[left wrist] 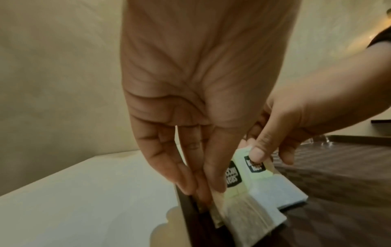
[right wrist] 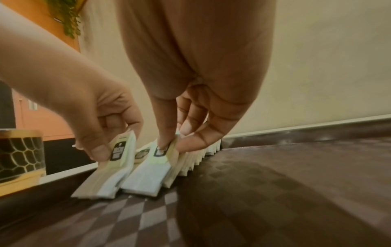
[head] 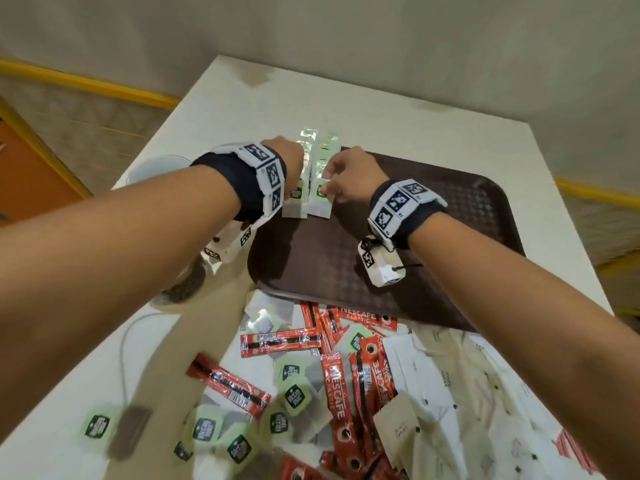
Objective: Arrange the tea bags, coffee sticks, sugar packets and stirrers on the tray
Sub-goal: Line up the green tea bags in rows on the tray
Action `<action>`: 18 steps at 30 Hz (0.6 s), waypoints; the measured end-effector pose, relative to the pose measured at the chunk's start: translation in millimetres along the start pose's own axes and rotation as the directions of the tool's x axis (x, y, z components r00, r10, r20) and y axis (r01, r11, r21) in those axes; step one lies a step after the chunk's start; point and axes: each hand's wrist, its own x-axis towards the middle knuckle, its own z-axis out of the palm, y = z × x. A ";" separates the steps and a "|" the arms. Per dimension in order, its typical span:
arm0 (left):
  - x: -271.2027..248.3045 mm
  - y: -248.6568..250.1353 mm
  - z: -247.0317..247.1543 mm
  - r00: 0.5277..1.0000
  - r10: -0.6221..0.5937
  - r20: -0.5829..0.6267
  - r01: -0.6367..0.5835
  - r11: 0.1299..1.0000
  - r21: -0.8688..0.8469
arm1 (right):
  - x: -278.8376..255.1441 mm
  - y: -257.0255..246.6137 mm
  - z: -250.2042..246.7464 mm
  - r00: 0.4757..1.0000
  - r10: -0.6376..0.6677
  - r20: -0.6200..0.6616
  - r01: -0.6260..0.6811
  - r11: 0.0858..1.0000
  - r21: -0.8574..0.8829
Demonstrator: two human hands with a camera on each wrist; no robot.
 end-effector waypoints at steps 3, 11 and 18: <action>4.8 -2.7 0.8 1.000 -0.008 -0.021 0.008 1.000 0.030 | 6.6 -1.5 5.4 0.998 -0.034 -0.048 0.030 0.996 -0.078; 2.4 -0.9 12.1 0.998 -0.002 -0.055 0.001 1.000 -0.028 | -12.8 -1.8 9.3 0.985 -0.143 -0.097 0.115 0.961 -0.253; 1.6 3.0 19.1 0.997 0.008 -0.078 -0.008 1.000 -0.010 | -18.9 -8.8 13.0 0.992 -0.128 0.013 0.122 0.906 -0.406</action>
